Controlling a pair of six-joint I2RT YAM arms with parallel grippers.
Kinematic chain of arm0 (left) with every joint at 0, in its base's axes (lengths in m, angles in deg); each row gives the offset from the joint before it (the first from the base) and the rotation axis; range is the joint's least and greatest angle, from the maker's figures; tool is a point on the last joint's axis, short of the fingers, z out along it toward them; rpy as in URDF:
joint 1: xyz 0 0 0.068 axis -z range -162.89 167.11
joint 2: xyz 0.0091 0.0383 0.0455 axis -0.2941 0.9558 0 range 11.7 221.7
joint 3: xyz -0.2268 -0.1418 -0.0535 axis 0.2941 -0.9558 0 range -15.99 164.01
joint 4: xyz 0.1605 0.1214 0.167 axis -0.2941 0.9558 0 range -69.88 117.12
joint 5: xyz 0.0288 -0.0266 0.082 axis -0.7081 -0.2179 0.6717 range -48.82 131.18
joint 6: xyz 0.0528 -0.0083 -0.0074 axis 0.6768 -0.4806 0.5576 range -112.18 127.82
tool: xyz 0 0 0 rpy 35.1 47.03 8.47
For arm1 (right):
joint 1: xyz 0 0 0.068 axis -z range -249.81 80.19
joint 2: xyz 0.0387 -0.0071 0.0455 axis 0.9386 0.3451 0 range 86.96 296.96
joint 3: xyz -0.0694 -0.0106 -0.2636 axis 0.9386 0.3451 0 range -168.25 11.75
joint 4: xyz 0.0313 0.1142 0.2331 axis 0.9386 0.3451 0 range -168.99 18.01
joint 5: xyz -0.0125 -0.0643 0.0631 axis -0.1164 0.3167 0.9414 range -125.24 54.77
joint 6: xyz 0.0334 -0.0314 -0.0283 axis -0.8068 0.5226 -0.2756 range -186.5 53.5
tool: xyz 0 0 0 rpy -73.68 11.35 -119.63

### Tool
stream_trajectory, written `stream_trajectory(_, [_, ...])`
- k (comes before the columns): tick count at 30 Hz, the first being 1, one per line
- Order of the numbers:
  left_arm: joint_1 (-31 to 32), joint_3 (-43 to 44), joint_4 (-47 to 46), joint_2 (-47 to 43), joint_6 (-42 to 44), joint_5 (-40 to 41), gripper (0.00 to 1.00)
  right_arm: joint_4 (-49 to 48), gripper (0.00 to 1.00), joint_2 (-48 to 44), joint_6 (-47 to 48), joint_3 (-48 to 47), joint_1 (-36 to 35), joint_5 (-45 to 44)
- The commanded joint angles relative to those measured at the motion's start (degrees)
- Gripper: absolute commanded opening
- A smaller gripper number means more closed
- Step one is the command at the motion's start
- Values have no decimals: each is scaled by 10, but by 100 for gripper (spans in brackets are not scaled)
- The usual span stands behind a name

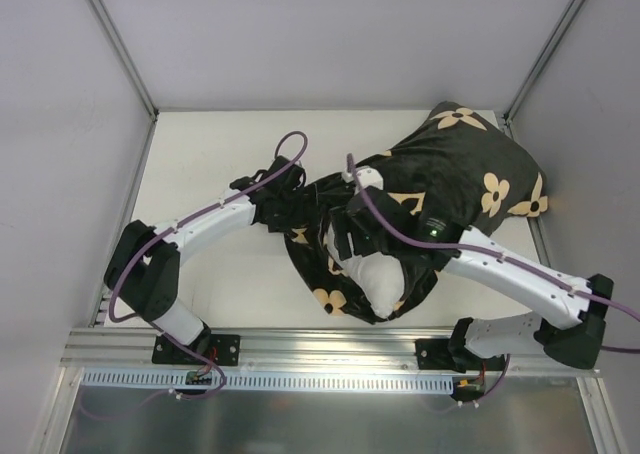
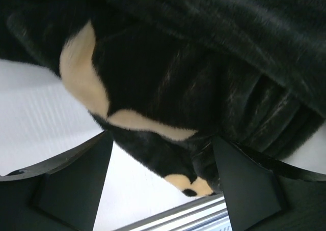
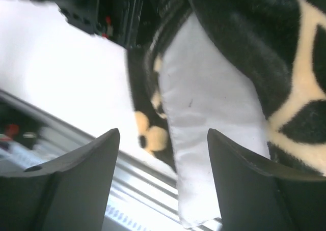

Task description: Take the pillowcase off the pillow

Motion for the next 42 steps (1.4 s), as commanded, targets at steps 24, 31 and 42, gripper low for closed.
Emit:
stream_trajectory(24, [-9, -98, -100, -80, 42, -252, 93, -151, 1, 121, 106, 137, 12, -101])
stream_trajectory(31, [-7, -66, -123, -39, 15, -261, 98, -154, 1, 78, 107, 139, 12, -92])
stream_trajectory(42, [-52, -12, -110, 19, -1, -239, 0, -123, 1, -47, 113, 139, 30, 0])
